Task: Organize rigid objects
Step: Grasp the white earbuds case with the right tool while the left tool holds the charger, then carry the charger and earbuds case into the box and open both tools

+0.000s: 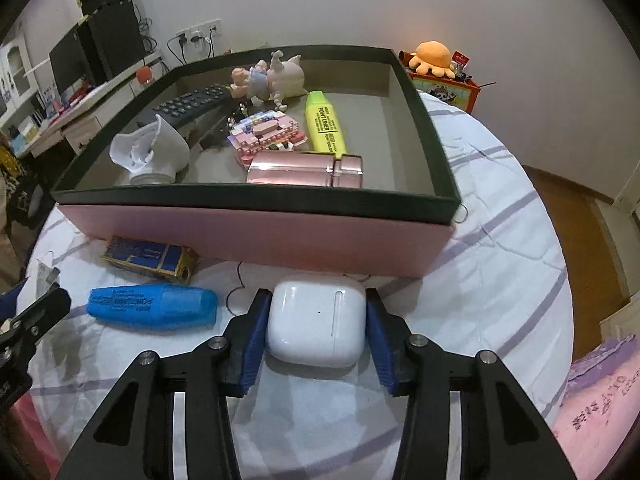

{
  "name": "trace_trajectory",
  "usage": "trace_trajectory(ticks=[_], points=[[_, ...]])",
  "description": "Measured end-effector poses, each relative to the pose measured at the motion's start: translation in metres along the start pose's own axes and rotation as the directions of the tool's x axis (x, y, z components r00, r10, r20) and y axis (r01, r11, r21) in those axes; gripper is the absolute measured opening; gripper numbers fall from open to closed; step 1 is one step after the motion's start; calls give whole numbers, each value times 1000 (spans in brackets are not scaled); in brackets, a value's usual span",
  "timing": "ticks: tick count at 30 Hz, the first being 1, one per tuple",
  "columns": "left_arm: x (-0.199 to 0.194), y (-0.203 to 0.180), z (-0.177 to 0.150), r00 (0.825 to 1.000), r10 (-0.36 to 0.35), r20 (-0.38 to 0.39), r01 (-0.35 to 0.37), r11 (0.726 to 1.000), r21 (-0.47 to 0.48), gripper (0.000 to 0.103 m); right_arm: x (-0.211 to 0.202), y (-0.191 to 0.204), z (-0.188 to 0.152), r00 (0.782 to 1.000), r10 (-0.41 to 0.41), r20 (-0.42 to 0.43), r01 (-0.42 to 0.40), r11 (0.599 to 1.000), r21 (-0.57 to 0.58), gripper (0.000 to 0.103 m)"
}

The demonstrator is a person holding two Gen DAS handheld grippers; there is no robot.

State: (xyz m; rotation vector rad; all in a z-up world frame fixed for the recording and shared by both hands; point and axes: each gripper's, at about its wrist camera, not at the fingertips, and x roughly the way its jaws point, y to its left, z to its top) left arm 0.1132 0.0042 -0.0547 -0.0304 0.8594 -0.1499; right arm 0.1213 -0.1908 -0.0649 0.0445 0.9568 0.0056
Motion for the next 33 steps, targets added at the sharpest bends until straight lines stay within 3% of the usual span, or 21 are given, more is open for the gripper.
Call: trace_trajectory(ticks=[8, 12, 17, 25, 33], points=[[-13, -2, 18, 999, -8, 33, 8, 1000, 12, 63, -43, 4, 15, 994, 86, 65, -86, 996, -10, 46], [-21, -1, 40, 998, -13, 63, 12, 1000, 18, 63, -61, 10, 37, 986, 132, 104, -129, 991, -35, 46], [-21, -3, 87, 994, -24, 111, 19, 999, 42, 63, -65, 17, 75, 980, 135, 144, -125, 989, -75, 46], [29, -18, 152, 996, -38, 81, 33, 997, 67, 64, -12, 12, 134, 988, 127, 89, -122, 991, -56, 47], [88, -30, 174, 1000, -26, -10, 26, 996, 80, 64, 51, 6, 159, 994, 110, -16, -110, 994, -28, 47]])
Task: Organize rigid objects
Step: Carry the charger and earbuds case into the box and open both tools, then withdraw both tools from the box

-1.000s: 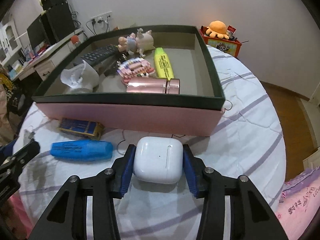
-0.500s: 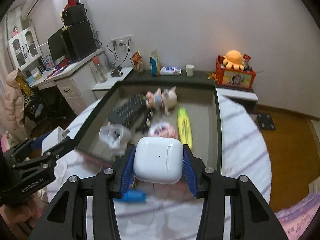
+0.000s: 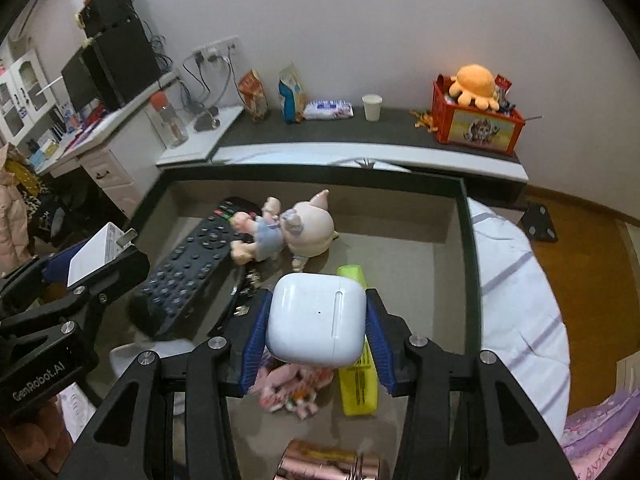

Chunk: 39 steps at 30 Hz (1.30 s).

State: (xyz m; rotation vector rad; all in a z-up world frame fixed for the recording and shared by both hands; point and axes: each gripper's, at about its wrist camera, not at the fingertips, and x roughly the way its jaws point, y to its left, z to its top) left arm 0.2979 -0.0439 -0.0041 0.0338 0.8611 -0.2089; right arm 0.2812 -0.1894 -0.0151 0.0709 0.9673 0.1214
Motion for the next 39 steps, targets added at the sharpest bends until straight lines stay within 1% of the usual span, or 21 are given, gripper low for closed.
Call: trace_trajectory(ticks=[5, 6, 7, 8, 9, 10, 11, 12, 13, 14, 15, 17, 19, 22, 24, 25, 27, 31, 34, 35, 39], points=[[19, -7, -1, 998, 19, -56, -18, 1000, 22, 64, 17, -3, -1, 999, -12, -43, 11, 1000, -1, 47], [21, -7, -2, 998, 24, -63, -23, 1000, 19, 66, 19, -3, -1, 999, -13, -47, 13, 1000, 2, 48], [23, -7, -2, 997, 28, -68, -27, 1000, 15, 70, 21, -4, -2, 998, -18, -53, 18, 1000, 8, 48], [23, -7, -2, 997, 28, -69, -27, 1000, 13, 81, 21, -5, -1, 998, -19, -54, 19, 1000, 11, 49], [21, -7, -2, 997, 38, -63, -38, 999, 11, 87, 20, -5, -1, 999, -18, -50, 18, 1000, 12, 60], [19, -6, -1, 997, 52, -59, -51, 999, 11, 90, 19, -6, -1, 999, -29, -45, 30, 999, 12, 66], [17, -5, -1, 997, 57, -51, -57, 998, 10, 92, 17, -6, -1, 998, -40, -38, 40, 999, 9, 69], [14, -3, 0, 997, 56, -47, -56, 998, 7, 98, 15, -8, -1, 998, -49, -38, 49, 999, 14, 80], [9, 0, -1, 998, 55, -39, -55, 998, -2, 101, 14, -11, -1, 998, -48, -33, 49, 999, 23, 85], [4, 2, -1, 998, 53, -21, -53, 999, -10, 103, 11, -12, -1, 999, -27, -29, 28, 999, 34, 86], [-2, 4, -1, 998, 55, -5, -55, 998, -16, 103, 7, -14, -2, 1000, -7, -25, 8, 999, 51, 88], [-17, 9, -2, 998, 65, 25, -64, 997, -40, 103, -6, -13, -3, 1000, 5, 12, -6, 998, 57, 88], [-34, 15, -4, 997, 55, 60, -50, 996, -77, 103, -19, -11, -5, 998, 44, 47, -46, 997, 60, 88], [-67, 28, -12, 991, 47, 128, -30, 990, -136, 103, -45, -7, -10, 990, 80, 114, -87, 994, 60, 89], [-84, 31, -18, 986, 51, 161, -26, 988, -149, 103, -60, -5, -16, 982, 119, 144, -129, 989, 65, 89], [-93, 32, -22, 983, 58, 173, -32, 988, -149, 103, -67, -5, -20, 980, 123, 156, -136, 988, 73, 89], [-104, 33, -29, 980, 62, 187, -35, 989, -146, 103, -75, -1, -27, 978, 121, 173, -133, 989, 64, 89], [-125, 29, -49, 974, 90, 209, -67, 991, -117, 103, -88, 3, -45, 980, 79, 183, -91, 994, 54, 89], [-133, 24, -65, 973, 103, 205, -86, 992, -93, 103, -96, 1, -62, 981, 50, 188, -62, 997, 54, 89], [-134, 23, -71, 974, 105, 200, -89, 992, -86, 103, -98, 0, -67, 981, 55, 184, -66, 996, 57, 89], [-138, 18, -91, 979, 98, 177, -84, 993, -84, 103, -103, -4, -87, 977, 121, 174, -135, 988, 74, 89]])
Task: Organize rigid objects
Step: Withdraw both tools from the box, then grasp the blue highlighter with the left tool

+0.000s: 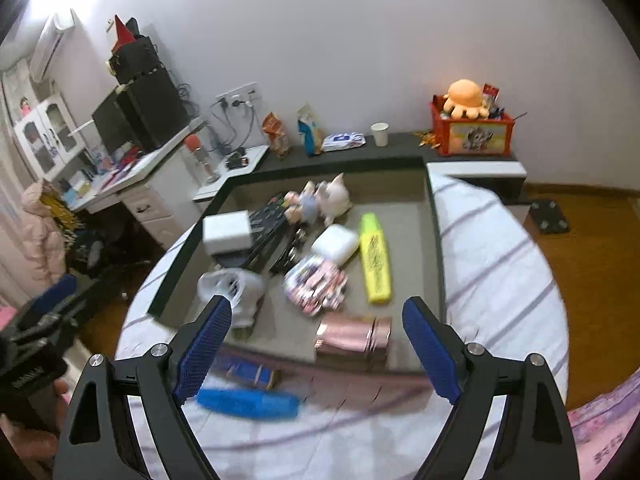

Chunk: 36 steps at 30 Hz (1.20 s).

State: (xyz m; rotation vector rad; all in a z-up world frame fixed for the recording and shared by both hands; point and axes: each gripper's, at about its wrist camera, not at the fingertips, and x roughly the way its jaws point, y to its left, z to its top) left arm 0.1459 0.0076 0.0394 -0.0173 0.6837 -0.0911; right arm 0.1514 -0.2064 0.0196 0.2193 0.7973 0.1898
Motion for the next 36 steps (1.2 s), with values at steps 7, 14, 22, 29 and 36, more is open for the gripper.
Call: trace_trajectory(ticks=[7, 14, 22, 29, 36], points=[[-14, -6, -29, 1000, 2, -14, -2, 1000, 3, 103, -13, 4, -29, 1000, 5, -14, -5, 1000, 1, 89], [-21, -13, -59, 999, -2, -46, 2, 1000, 17, 103, -27, 2, -58, 999, -32, -26, 32, 999, -2, 89], [-25, -18, -84, 996, -28, -82, 28, 1000, 4, 103, -40, -6, -74, 998, -57, -28, 58, 998, 19, 89], [-29, -23, -87, 996, -33, -82, 34, 999, 12, 103, -47, -3, -78, 997, -69, -21, 69, 998, 7, 89], [-26, -31, -89, 996, -30, -89, 32, 999, 21, 103, -56, 3, -78, 996, -90, 5, 90, 996, -10, 89]])
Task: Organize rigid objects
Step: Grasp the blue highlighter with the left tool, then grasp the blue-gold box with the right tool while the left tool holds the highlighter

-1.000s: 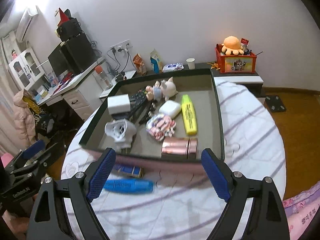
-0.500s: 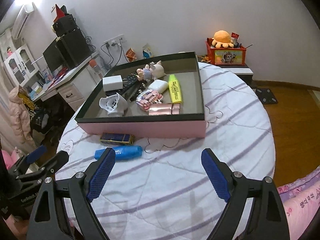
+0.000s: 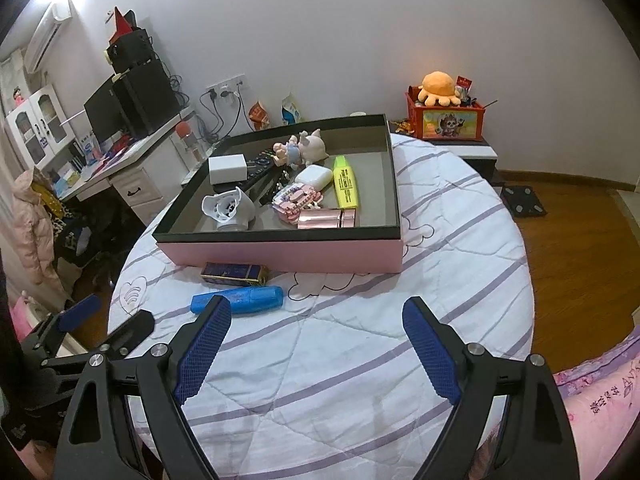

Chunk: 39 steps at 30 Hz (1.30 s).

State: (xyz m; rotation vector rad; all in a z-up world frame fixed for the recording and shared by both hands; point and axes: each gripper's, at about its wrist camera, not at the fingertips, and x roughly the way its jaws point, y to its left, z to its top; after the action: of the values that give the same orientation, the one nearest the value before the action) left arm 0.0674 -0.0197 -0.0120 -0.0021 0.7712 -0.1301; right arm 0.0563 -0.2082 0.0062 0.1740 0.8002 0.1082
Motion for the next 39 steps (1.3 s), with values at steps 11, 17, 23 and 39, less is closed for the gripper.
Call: trace_trajectory(ticks=[11, 17, 23, 39], points=[[50, -38, 0, 998, 2, -64, -1, 1000, 6, 103, -13, -5, 1, 998, -54, 37, 55, 998, -28, 89], [93, -47, 7, 992, 56, -112, -51, 997, 50, 103, -6, -20, 3, 998, -55, 19, 55, 998, -8, 89], [117, -57, 7, 985, -15, -171, 42, 987, 155, 102, 4, -28, 3, 998, -57, -1, 57, 998, 5, 89], [99, -44, 4, 969, -183, -164, 201, 974, 100, 26, 12, -16, 2, 998, -50, -23, 50, 999, -15, 89]])
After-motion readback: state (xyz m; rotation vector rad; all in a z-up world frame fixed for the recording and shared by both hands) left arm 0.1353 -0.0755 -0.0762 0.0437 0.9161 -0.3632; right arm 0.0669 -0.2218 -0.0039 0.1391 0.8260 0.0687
